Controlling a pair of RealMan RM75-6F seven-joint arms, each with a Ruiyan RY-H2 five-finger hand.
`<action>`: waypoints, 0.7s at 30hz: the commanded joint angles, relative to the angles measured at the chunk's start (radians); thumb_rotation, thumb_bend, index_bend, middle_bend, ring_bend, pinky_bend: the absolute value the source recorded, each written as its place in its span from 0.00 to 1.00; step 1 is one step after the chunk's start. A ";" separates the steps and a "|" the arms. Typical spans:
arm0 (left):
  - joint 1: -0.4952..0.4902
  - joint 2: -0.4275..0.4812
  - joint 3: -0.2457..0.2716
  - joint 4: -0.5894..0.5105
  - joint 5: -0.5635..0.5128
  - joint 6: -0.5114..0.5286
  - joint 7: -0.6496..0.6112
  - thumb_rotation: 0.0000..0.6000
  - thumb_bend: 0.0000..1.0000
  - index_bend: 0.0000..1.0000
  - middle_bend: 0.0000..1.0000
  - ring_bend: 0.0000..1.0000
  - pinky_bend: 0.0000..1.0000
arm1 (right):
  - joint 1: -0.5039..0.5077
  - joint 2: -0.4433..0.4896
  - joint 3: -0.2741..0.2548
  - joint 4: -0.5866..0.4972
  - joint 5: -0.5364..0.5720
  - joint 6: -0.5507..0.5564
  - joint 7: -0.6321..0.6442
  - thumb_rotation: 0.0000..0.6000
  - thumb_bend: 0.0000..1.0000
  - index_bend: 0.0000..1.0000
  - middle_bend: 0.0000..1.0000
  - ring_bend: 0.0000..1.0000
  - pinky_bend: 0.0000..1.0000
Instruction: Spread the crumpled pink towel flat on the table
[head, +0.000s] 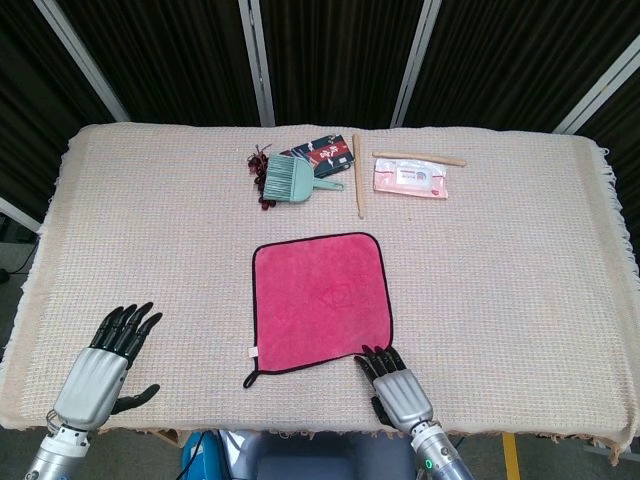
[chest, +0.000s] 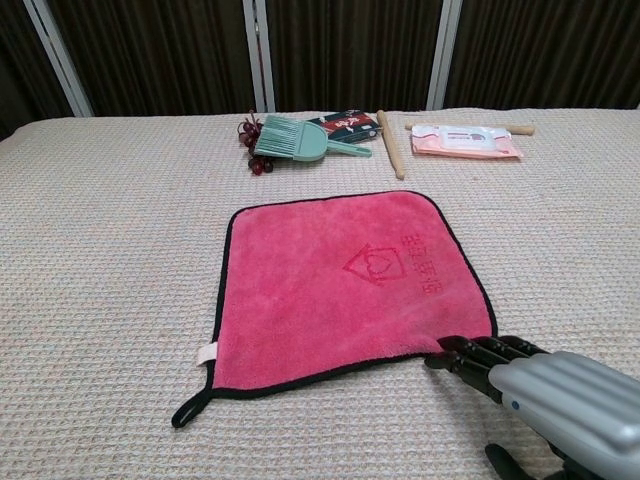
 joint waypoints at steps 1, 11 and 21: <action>0.002 0.000 -0.002 0.000 0.003 -0.002 -0.001 1.00 0.11 0.04 0.00 0.00 0.00 | -0.001 0.007 -0.013 -0.013 -0.005 0.012 -0.012 1.00 0.59 0.00 0.00 0.00 0.00; 0.010 -0.003 -0.008 0.003 0.008 -0.016 -0.004 1.00 0.11 0.04 0.00 0.00 0.00 | -0.008 0.021 -0.053 -0.047 -0.009 0.029 -0.037 1.00 0.59 0.00 0.00 0.00 0.00; 0.018 -0.003 -0.014 0.005 0.014 -0.026 -0.005 1.00 0.11 0.04 0.00 0.00 0.00 | -0.004 0.031 -0.069 -0.080 -0.002 0.043 -0.076 1.00 0.59 0.00 0.00 0.00 0.00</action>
